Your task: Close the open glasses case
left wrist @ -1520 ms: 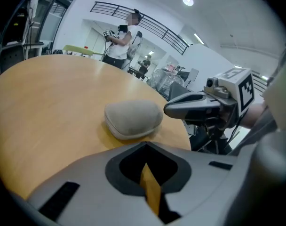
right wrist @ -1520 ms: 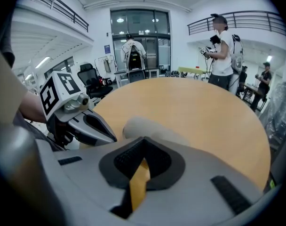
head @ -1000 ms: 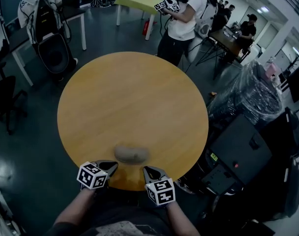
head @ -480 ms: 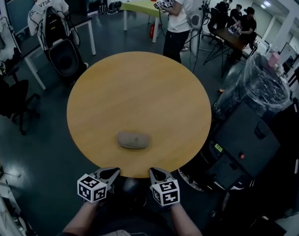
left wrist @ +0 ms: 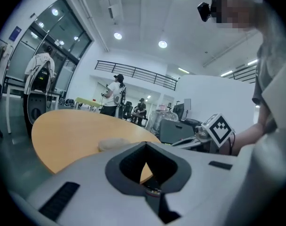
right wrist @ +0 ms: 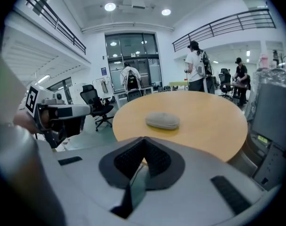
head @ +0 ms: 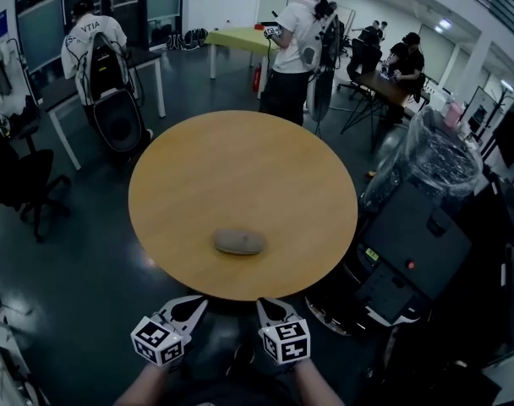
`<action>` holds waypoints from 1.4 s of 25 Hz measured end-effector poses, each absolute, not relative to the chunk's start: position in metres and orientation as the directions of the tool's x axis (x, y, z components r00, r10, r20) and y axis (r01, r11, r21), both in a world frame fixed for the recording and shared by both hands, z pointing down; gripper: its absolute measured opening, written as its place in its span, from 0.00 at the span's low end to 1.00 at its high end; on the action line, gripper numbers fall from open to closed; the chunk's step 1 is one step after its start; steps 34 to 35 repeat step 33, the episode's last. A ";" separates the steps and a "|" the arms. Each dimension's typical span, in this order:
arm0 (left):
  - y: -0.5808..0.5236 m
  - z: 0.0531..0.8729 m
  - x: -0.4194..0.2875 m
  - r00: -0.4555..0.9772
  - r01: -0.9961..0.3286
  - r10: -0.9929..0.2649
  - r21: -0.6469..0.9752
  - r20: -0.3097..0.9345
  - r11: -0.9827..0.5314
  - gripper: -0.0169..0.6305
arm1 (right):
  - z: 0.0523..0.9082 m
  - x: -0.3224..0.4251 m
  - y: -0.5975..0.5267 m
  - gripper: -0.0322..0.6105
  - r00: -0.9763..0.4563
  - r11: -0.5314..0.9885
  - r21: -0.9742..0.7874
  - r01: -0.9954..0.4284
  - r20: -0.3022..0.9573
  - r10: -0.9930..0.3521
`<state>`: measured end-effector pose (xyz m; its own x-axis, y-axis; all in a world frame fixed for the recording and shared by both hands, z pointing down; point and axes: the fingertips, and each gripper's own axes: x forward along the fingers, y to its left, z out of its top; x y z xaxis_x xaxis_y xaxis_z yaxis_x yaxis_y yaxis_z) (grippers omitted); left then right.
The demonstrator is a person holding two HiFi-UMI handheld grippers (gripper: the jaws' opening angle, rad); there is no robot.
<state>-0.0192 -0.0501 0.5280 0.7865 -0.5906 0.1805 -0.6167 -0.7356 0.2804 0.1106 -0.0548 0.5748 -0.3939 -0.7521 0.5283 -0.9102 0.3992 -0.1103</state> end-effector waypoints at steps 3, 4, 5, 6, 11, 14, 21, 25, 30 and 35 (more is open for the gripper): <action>-0.016 0.526 -0.052 0.787 -0.616 -0.592 0.282 0.173 -0.736 0.04 | 0.564 0.084 -0.024 0.03 -0.389 0.404 -0.089 -0.911 0.514 -0.765; -0.004 0.526 -0.063 0.787 -0.616 -0.593 0.282 0.172 -0.735 0.04 | 0.559 0.077 -0.013 0.03 -0.386 0.405 -0.078 -0.911 0.507 -0.771; 0.007 0.525 -0.073 0.786 -0.617 -0.595 0.282 0.170 -0.735 0.04 | 0.555 0.070 -0.003 0.03 -0.381 0.403 -0.068 -0.913 0.500 -0.778; 0.016 0.524 -0.082 0.785 -0.618 -0.597 0.283 0.166 -0.733 0.04 | 0.551 0.063 0.007 0.03 -0.375 0.399 -0.059 -0.915 0.492 -0.785; 0.062 0.522 -0.116 0.786 -0.614 -0.601 0.289 0.145 -0.734 0.04 | 0.543 0.043 0.064 0.03 -0.344 0.368 -0.045 -0.929 0.475 -0.810; 0.086 0.517 -0.122 0.793 -0.604 -0.597 0.284 0.121 -0.744 0.04 | 0.543 0.044 0.094 0.03 -0.320 0.338 -0.048 -0.940 0.473 -0.821; 0.128 0.515 -0.133 0.796 -0.598 -0.597 0.279 0.096 -0.752 0.04 | 0.544 0.042 0.137 0.03 -0.293 0.319 -0.023 -0.948 0.460 -0.838; 0.153 0.519 -0.138 0.802 -0.589 -0.588 0.288 0.101 -0.755 0.04 | 0.552 0.039 0.156 0.03 -0.306 0.316 -0.060 -0.947 0.474 -0.826; 0.165 0.524 -0.144 0.799 -0.594 -0.592 0.299 0.108 -0.747 0.04 | 0.562 0.039 0.169 0.03 -0.309 0.305 -0.092 -0.948 0.494 -0.812; 0.167 0.520 -0.144 0.801 -0.592 -0.589 0.282 0.104 -0.755 0.04 | 0.559 0.039 0.169 0.03 -0.306 0.301 -0.090 -0.949 0.479 -0.822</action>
